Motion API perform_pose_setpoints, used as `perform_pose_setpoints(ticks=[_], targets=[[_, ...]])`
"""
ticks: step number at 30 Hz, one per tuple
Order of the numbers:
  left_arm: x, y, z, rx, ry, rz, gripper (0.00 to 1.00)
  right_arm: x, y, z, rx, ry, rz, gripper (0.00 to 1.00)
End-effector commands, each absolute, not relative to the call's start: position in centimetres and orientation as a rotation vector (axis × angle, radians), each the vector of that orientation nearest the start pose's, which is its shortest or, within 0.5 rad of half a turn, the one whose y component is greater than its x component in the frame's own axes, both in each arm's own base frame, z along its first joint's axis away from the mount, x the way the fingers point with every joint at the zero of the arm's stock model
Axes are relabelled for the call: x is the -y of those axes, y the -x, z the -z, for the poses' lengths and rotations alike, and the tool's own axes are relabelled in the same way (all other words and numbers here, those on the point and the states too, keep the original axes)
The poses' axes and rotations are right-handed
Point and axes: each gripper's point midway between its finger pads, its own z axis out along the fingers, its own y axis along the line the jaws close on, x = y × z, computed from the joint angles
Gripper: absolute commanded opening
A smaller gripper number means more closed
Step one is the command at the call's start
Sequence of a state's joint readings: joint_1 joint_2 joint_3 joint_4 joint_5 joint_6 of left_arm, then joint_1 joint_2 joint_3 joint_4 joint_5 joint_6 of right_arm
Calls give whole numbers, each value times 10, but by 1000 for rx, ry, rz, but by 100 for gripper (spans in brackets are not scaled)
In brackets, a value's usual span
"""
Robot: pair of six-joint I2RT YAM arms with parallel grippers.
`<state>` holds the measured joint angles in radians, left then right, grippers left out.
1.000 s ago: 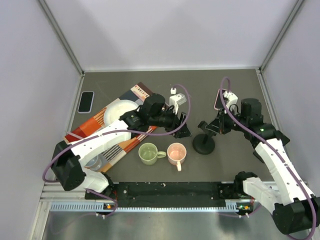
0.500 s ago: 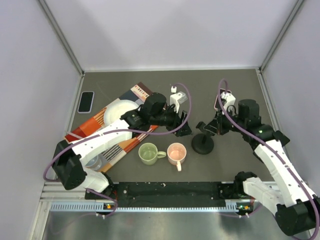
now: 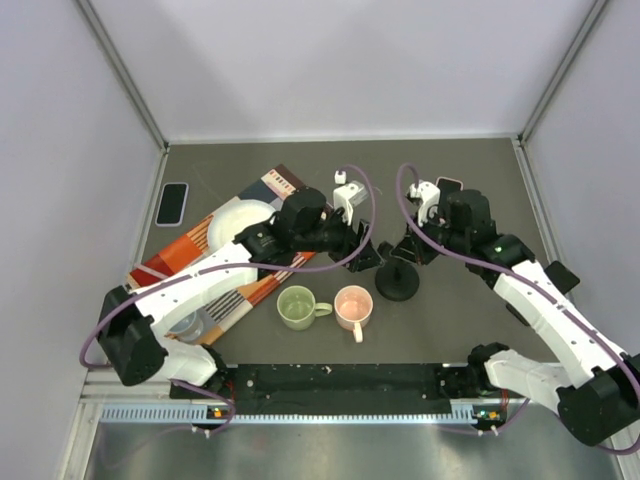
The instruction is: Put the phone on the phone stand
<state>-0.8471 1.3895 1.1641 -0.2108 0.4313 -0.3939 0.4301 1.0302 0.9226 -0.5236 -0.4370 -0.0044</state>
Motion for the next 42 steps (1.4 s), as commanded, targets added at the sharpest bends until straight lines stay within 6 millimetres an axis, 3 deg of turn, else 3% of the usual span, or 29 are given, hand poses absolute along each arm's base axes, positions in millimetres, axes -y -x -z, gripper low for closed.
perform_pose_setpoints(ticks=[1,3,4,6,7,9,13,16,19,20,22,24,25,27,30,33,34,36,37,38,39,40,41,42], targets=[[363,-211,-277,-1914,-759,1177,69,-192,-264,-228,-1980,729,-620,5],[362,-211,-279,-1911,-755,1174,69,-192,-262,-228,-1981,729,-627,11],[362,-213,-279,-1910,-751,1171,69,-191,-262,-227,-1984,722,-623,22],[361,-213,-279,-1912,-743,1170,69,-189,-263,-227,-1993,693,-612,32],[361,-213,-280,-1907,-742,1171,69,-188,-264,-228,-1994,679,-610,42],[360,-211,-280,-1898,-748,1175,70,-184,-265,-231,-2012,607,-604,50],[354,-213,-282,-1890,-745,1161,71,-173,-269,-254,-1985,466,-571,73],[352,-215,-287,-1873,-743,1159,72,-165,-272,-277,-1938,376,-544,99],[350,-217,-292,-1861,-732,1154,72,-139,-289,-303,-1892,174,-426,99],[349,-216,-295,-1853,-728,1157,72,-124,-302,-302,-1901,84,-328,99],[348,-215,-297,-1849,-733,1160,73,-114,-313,-309,-1902,2,-263,99],[344,-215,-300,-1848,-738,1142,73,-105,-330,-292,-1974,-86,-193,99],[341,-215,-298,-1868,-735,1125,73,-97,-340,-301,-1966,-132,-185,99],[336,-214,-303,-1856,-734,1107,73,-92,-358,-284,-2023,-207,-154,99],[328,-211,-308,-1846,-724,1089,75,-70,-382,-280,-2026,-339,-95,99],[322,-207,-310,-1845,-717,1088,75,-57,-411,-256,-2078,-378,17,99],[321,-206,-309,-1849,-716,1091,75,-56,-427,-238,-2119,-381,51,99],[320,-200,-308,-1852,-720,1115,75,-49,-446,-227,-2146,-416,80,99],[320,-199,-307,-1857,-721,1123,75,-48,-457,-201,-2205,-428,107,99],[320,-195,-304,-1868,-718,1137,75,-40,-463,-189,-2235,-464,120,99],[320,-194,-302,-1878,-717,1146,75,-39,-470,-189,-2251,-481,116,99],[320,-192,-300,-1885,-714,1154,75,-40,-474,-180,-2281,-488,99,99],[319,-190,-296,-1897,-711,1166,75,-47,-480,-155,-2353,-493,42,99],[320,-187,-297,-1892,-718,1187,75,-42,-486,-152,-2362,-517,20,99]])
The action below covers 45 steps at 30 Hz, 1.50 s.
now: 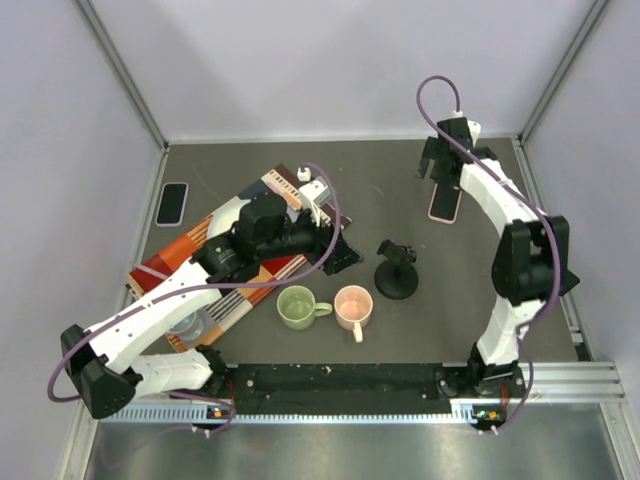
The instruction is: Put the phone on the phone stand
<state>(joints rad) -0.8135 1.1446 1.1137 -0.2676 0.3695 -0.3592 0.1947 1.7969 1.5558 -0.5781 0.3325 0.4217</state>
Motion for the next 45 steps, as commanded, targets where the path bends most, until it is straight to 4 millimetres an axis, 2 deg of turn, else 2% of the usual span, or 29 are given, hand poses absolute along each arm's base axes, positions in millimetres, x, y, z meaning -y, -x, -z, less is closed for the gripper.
perform_pose_setpoints(ticks=[1,2,7,12,19,27,34,37,41,42,45], targets=[[320,-185,-296,-1896,-719,1197,75,-39,-487,-143,-2386,-533,27,99],[321,-184,-292,-1908,-712,1205,75,-37,-488,-128,-2415,-536,42,99],[319,-177,-291,-1921,-707,1235,75,-25,-494,-100,-2489,-540,61,99],[320,-178,-283,-1935,-715,1233,75,-22,-496,-68,-2571,-529,61,99],[326,-176,-287,-1931,-687,1289,75,-25,-498,-41,-2615,-573,69,98],[321,-177,-287,-1922,-688,1260,75,-27,-498,-29,-2642,-608,53,98],[328,-175,-294,-1930,-678,1313,74,-35,-498,-18,-2684,-733,-142,99],[323,-173,-295,-1911,-681,1298,75,-33,-500,-17,-2717,-713,-188,99],[322,-179,-293,-1916,-682,1259,75,-26,-505,-19,-2727,-690,-135,99],[324,-180,-293,-1921,-679,1262,75,-21,-500,-12,-2750,-696,-85,99],[329,-179,-295,-1925,-684,1295,74,-10,-501,-14,-2751,-722,8,99]])
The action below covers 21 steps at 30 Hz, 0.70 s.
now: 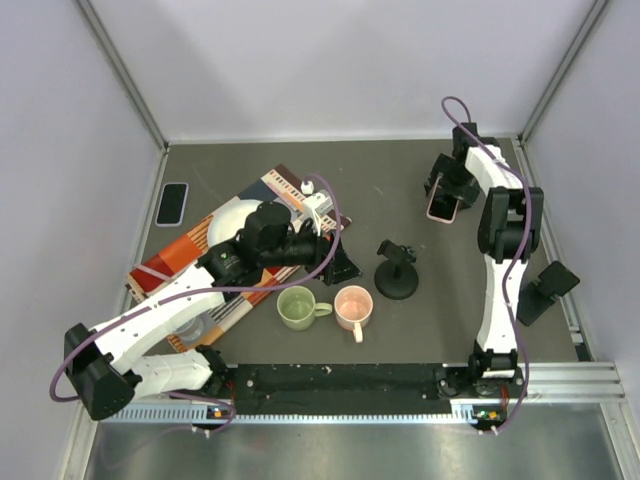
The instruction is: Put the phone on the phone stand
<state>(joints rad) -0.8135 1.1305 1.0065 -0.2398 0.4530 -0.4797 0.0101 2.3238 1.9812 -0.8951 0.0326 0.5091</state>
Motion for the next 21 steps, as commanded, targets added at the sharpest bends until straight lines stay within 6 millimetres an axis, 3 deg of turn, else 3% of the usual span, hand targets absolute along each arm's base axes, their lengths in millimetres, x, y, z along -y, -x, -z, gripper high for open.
perform_pose_setpoints(ticks=[1,7,15,18,21], targets=[[330,-177,-296,-1926,-686,1305,74,-10,-505,-15,-2739,-743,14,99],[326,-177,-301,-1903,-696,1287,75,-15,-509,-24,-2772,-644,-36,99],[331,-178,-300,-1922,-699,1299,75,-6,-512,-16,-2795,-623,45,99],[328,-178,-302,-1910,-701,1286,75,3,-512,-16,-2790,-634,125,91],[325,-180,-302,-1906,-693,1263,75,-3,-512,-13,-2802,-638,92,88]])
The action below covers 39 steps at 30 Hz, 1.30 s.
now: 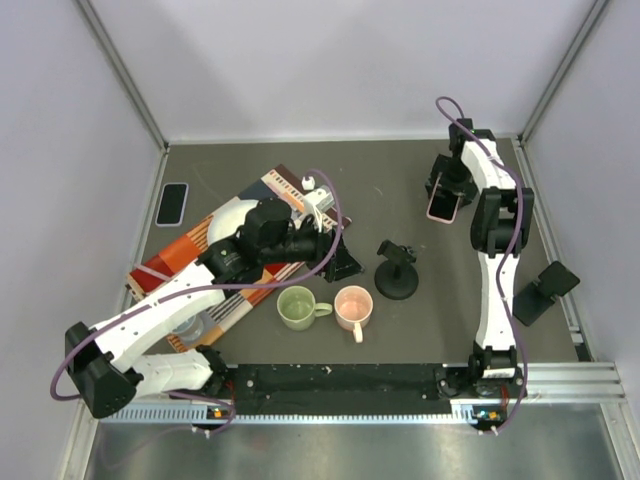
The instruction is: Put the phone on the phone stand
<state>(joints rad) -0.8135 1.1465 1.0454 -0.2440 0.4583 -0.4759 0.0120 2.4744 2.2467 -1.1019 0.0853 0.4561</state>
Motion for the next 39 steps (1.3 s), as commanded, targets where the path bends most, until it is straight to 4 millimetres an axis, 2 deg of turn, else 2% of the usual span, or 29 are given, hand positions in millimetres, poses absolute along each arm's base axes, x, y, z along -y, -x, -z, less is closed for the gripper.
perform_pose_setpoints(ticks=[1,5,8,11,13,14,15,16,17,19,20,25,28,33,39], targets=[[326,-181,-302,-1906,-693,1261,75,-4,-512,-12,-2804,-641,77,86],[329,-178,-303,-1913,-703,1290,75,-16,-513,-7,-2826,-639,-8,80],[328,-178,-304,-1909,-701,1289,75,-15,-511,-3,-2832,-632,20,75],[327,-178,-306,-1901,-701,1283,75,-11,-510,-3,-2827,-598,82,61],[327,-178,-304,-1909,-703,1280,75,-9,-511,-10,-2808,-574,102,42],[328,-178,-305,-1905,-704,1282,75,-11,-513,-14,-2798,-558,100,27],[327,-178,-306,-1904,-703,1281,75,-11,-510,-13,-2802,-549,102,17],[328,-178,-306,-1909,-701,1284,75,-13,-515,-19,-2773,-537,87,8],[328,-178,-307,-1904,-702,1286,75,-13,-518,-34,-2739,-531,70,0],[328,-178,-307,-1907,-704,1287,75,-15,-520,-44,-2705,-523,52,0],[328,-178,-308,-1904,-701,1285,75,-14,-521,-58,-2675,-523,40,0],[328,-178,-310,-1905,-699,1287,75,-18,-521,-83,-2631,-519,-11,0],[327,-178,-310,-1907,-696,1289,75,-17,-518,-89,-2618,-529,-12,0],[327,-177,-310,-1908,-695,1289,75,-15,-513,-83,-2620,-542,-32,0],[329,-178,-310,-1910,-697,1292,75,-16,-510,-102,-2561,-544,-67,0]])
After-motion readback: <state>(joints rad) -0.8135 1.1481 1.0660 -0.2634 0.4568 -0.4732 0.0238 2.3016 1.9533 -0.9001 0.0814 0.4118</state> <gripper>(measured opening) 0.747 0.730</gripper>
